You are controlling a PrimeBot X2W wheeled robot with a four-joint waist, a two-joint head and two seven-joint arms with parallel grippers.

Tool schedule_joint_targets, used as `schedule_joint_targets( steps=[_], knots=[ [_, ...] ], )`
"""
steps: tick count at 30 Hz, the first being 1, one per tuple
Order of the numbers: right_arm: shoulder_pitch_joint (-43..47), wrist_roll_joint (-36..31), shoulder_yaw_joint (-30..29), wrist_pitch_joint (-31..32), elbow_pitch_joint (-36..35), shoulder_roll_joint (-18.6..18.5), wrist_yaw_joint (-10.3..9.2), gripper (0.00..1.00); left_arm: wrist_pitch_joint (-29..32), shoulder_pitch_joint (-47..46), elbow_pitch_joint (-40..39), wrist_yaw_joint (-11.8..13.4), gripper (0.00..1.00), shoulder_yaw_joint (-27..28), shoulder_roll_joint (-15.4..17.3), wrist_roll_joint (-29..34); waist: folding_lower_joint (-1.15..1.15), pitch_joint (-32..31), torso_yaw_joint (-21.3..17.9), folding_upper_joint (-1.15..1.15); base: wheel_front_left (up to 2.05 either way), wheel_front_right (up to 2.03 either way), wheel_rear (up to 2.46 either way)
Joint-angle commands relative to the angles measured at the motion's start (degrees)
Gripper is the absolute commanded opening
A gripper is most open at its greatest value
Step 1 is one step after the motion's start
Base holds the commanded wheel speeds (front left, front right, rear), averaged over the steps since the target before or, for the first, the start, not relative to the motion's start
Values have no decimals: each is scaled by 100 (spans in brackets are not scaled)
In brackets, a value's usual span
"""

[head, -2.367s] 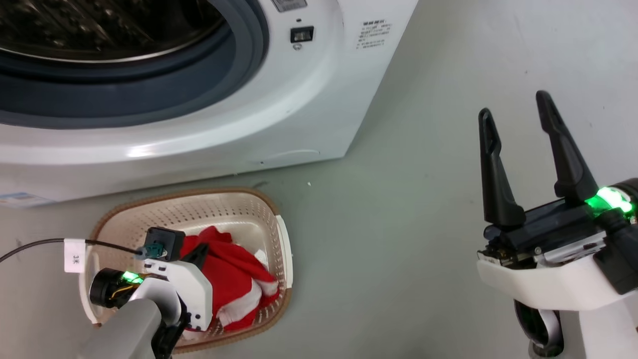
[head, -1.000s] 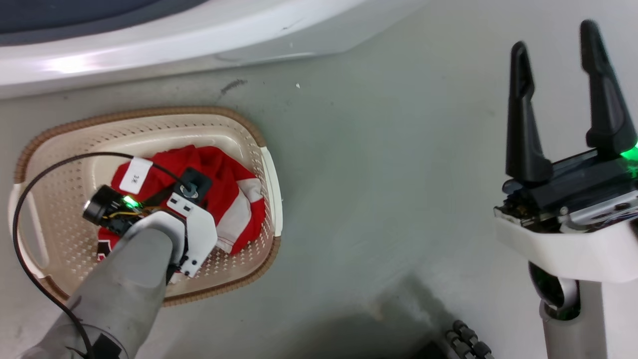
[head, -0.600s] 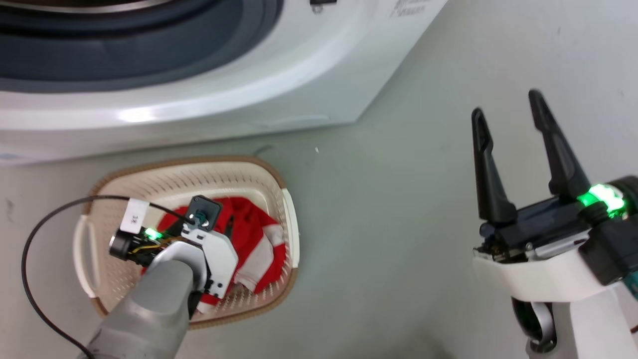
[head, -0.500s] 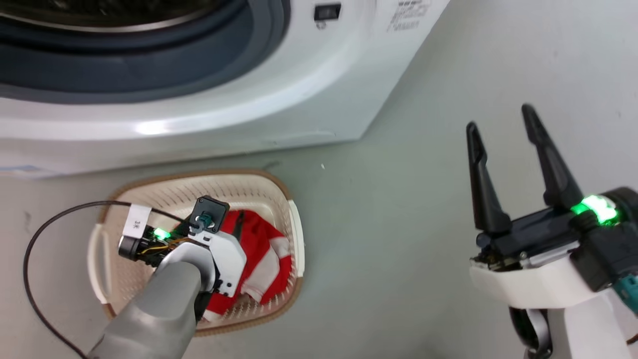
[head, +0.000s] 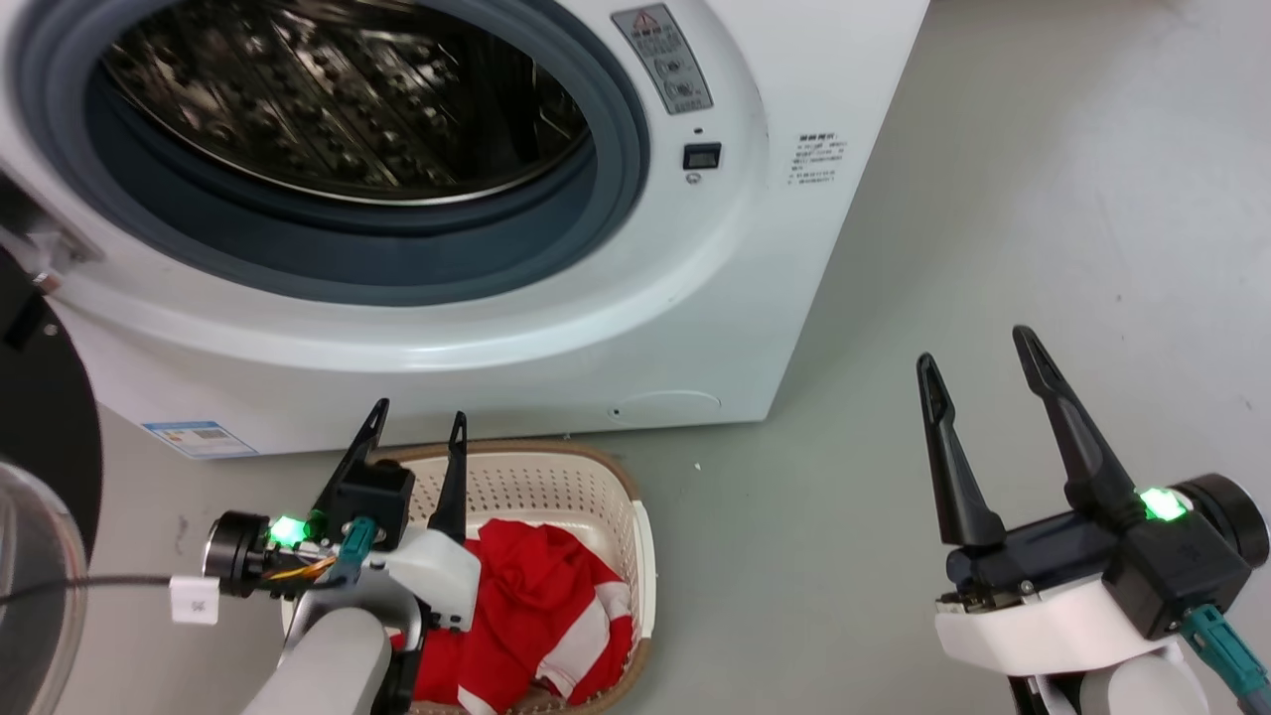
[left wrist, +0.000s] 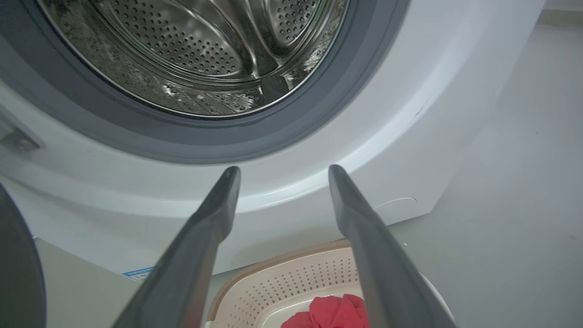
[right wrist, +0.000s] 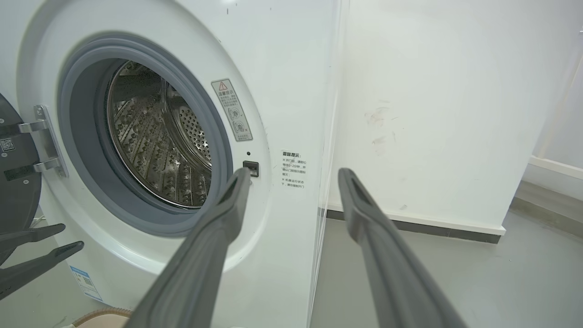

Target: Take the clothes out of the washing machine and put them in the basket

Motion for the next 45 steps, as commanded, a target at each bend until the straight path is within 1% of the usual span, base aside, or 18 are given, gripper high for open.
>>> schedule_joint_targets(
  steps=[1,4,12,15,19,27,34,45],
  knots=[
    [97,-15,-24,-11,14,2,-6,100,-14,155,-107,26,100,76,-30,82,2,-243,145,0,0,0,0],
    [259,-25,-51,-11,61,2,-5,100,-14,549,-586,72,100,429,-121,321,2,-455,210,0,0,0,0],
    [574,21,-168,-11,178,2,-6,100,-14,1457,-1652,150,100,1398,-521,738,2,-932,297,0,0,0,0],
    [672,40,-206,-11,221,2,-6,100,-14,1775,-1994,141,100,1699,-674,903,2,-1068,310,0,0,0,0],
    [778,66,-257,-11,245,2,-6,100,-14,2089,-2337,59,100,2034,-883,1067,2,-1199,326,0,0,0,0],
    [879,92,-273,-11,286,2,-6,100,-14,2478,-2450,-245,100,2475,-1156,1316,2,-1302,297,0,0,0,0],
    [998,121,-311,-11,360,2,-6,100,-15,2694,-2519,-460,100,2684,-1308,1490,2,-1394,285,0,0,0,0],
    [1042,165,-429,-11,467,2,-5,100,-15,2716,-2448,-601,100,2842,-1441,1651,2,-1442,262,0,0,0,0]
  ],
)
